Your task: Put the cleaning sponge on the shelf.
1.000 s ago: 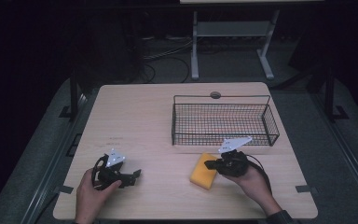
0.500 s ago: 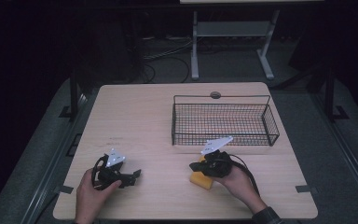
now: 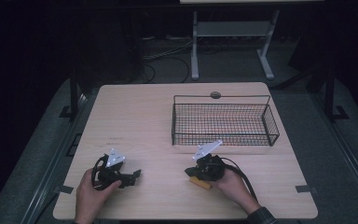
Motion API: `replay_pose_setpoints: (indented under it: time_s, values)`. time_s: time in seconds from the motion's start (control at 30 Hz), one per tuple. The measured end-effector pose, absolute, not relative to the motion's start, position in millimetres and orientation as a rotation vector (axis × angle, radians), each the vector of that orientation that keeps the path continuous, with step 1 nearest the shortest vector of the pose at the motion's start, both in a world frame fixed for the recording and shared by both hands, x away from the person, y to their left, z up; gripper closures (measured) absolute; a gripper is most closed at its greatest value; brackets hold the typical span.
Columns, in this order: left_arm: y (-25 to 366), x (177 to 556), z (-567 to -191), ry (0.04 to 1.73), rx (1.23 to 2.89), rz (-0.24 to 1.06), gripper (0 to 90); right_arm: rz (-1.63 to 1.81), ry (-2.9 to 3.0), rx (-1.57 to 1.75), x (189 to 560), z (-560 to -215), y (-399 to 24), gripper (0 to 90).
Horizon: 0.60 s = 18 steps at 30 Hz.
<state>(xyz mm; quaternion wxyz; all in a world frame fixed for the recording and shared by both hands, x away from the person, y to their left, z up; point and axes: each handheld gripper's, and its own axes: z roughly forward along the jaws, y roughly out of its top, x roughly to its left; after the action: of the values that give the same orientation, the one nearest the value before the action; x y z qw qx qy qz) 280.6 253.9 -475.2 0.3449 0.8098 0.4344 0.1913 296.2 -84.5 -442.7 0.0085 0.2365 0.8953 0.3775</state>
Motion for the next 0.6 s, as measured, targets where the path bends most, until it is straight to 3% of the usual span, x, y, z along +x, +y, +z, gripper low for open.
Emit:
replay_pose_setpoints:
  time_s: [0.6]
  values:
    - [254, 280, -475, 1.128, 2.099, 0.498, 12.9, 1.163, 2.800, 0.779, 287, -444, -103, 89.5]
